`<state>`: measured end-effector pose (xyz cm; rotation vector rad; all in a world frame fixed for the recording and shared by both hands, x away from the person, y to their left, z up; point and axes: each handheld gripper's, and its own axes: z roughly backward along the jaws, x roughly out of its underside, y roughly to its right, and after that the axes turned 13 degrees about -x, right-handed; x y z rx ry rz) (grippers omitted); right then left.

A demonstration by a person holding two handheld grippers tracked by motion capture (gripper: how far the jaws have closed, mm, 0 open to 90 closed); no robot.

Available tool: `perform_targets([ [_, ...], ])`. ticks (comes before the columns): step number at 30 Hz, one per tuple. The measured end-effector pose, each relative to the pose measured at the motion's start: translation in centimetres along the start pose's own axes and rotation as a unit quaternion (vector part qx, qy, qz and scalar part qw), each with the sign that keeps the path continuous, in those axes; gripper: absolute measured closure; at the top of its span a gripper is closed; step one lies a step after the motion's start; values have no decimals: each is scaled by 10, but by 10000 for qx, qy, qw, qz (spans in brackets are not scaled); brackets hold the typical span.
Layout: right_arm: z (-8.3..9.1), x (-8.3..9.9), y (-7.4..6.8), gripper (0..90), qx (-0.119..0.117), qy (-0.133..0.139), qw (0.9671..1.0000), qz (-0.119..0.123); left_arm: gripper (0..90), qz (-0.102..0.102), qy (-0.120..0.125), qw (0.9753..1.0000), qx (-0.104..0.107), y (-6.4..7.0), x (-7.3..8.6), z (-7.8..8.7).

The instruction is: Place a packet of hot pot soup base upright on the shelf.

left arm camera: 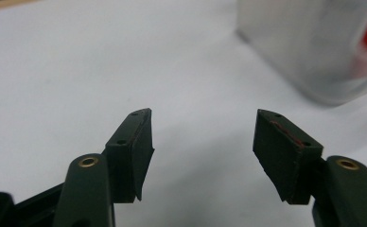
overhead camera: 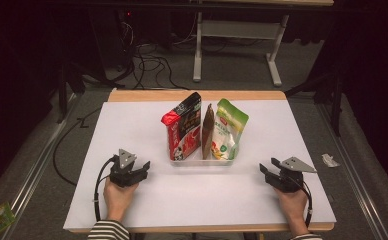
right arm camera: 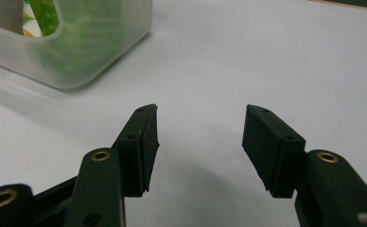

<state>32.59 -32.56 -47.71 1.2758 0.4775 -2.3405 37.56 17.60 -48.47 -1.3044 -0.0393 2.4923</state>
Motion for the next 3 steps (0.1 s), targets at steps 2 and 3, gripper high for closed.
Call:
perform_targets([
  [2,0,0,0,462,0,-3,10000,-6,358,175,-88,9998,12,-2,0,-2],
  [3,0,0,0,463,-3,3,10000,-12,380,201,-53,9998,1,-2,0,-1],
])
